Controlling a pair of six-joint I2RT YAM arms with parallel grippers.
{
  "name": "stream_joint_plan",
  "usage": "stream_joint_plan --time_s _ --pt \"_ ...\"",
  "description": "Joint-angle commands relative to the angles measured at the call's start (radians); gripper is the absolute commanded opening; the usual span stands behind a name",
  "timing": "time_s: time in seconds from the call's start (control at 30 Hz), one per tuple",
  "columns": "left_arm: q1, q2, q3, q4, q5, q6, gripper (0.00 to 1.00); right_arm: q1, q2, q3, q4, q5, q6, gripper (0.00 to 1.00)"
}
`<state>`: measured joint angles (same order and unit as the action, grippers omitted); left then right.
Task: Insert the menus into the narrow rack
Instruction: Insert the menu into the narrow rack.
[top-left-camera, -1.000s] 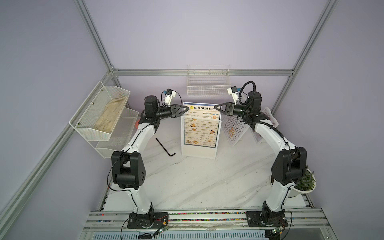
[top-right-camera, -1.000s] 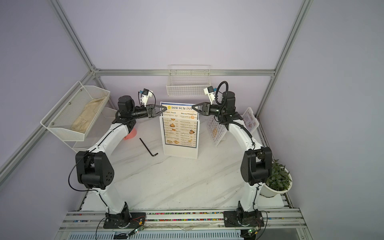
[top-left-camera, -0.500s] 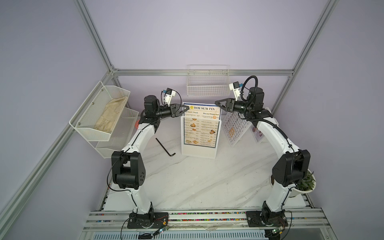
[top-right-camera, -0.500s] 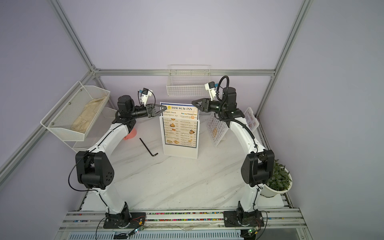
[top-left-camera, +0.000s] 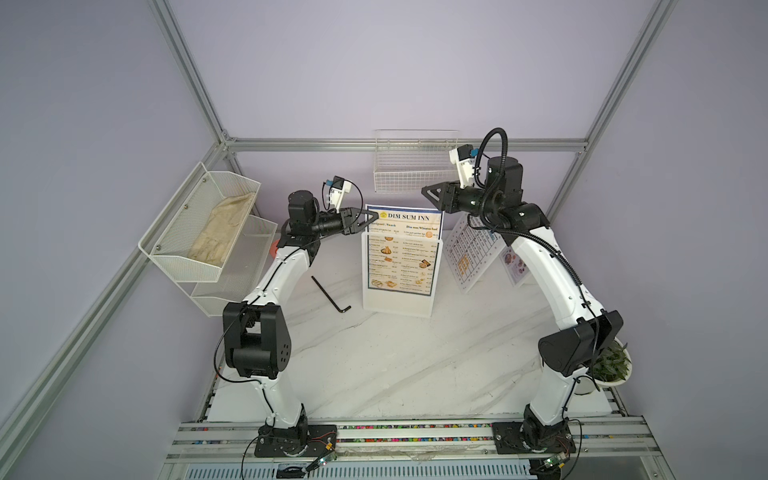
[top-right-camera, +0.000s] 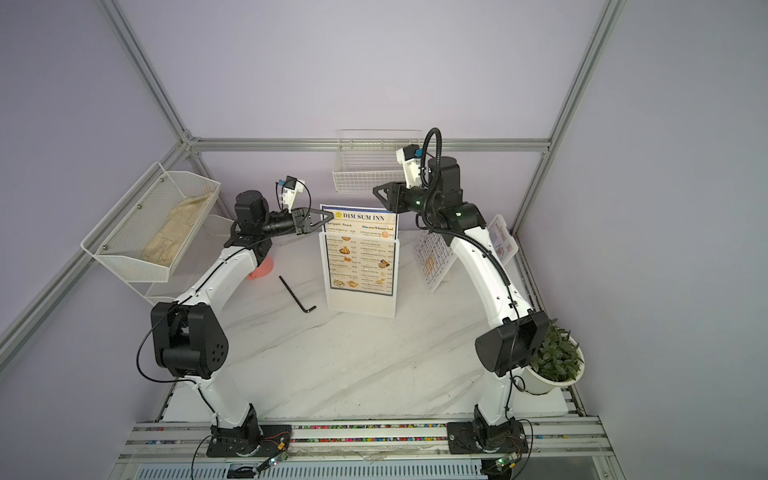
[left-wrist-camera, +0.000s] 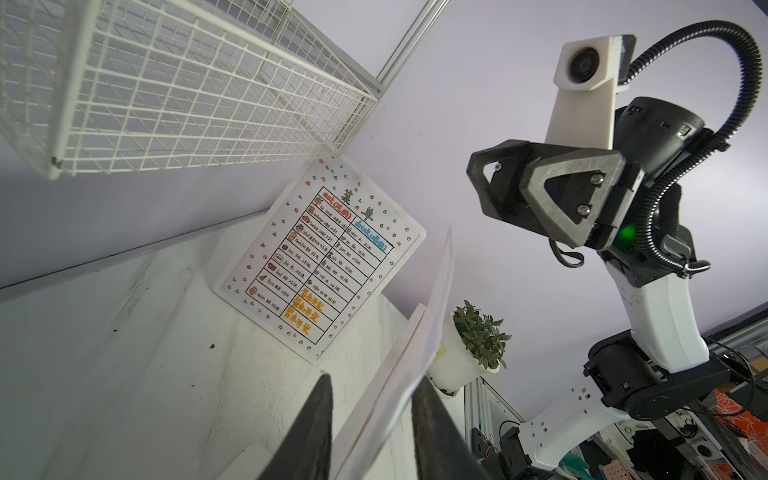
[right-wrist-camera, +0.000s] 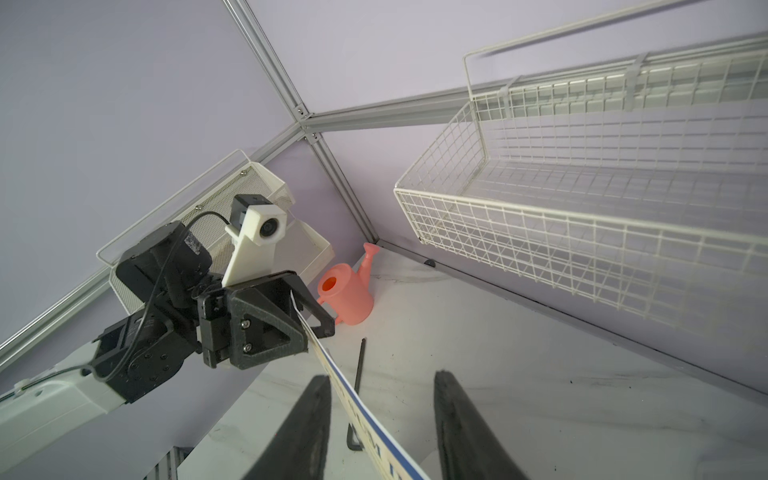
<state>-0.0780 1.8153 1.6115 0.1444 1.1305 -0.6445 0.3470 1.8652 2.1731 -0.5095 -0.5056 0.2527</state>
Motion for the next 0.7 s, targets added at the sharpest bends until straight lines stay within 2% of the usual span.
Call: stream_joint_plan --time_s 0.0,0.43,0.67 --pt "0.007 -0.058 -0.004 0.047 0.018 -0.008 0.32 0.036 0.051 0.088 -0.144 0.114 -0.055 0.44" --pt "0.007 -0.060 -0.007 0.042 0.017 -0.005 0.33 0.156 0.209 0.375 -0.317 0.286 -0.069 0.44" --pt "0.009 -0.062 -0.012 0.041 0.015 -0.002 0.33 0.180 0.235 0.404 -0.347 0.312 -0.081 0.44"
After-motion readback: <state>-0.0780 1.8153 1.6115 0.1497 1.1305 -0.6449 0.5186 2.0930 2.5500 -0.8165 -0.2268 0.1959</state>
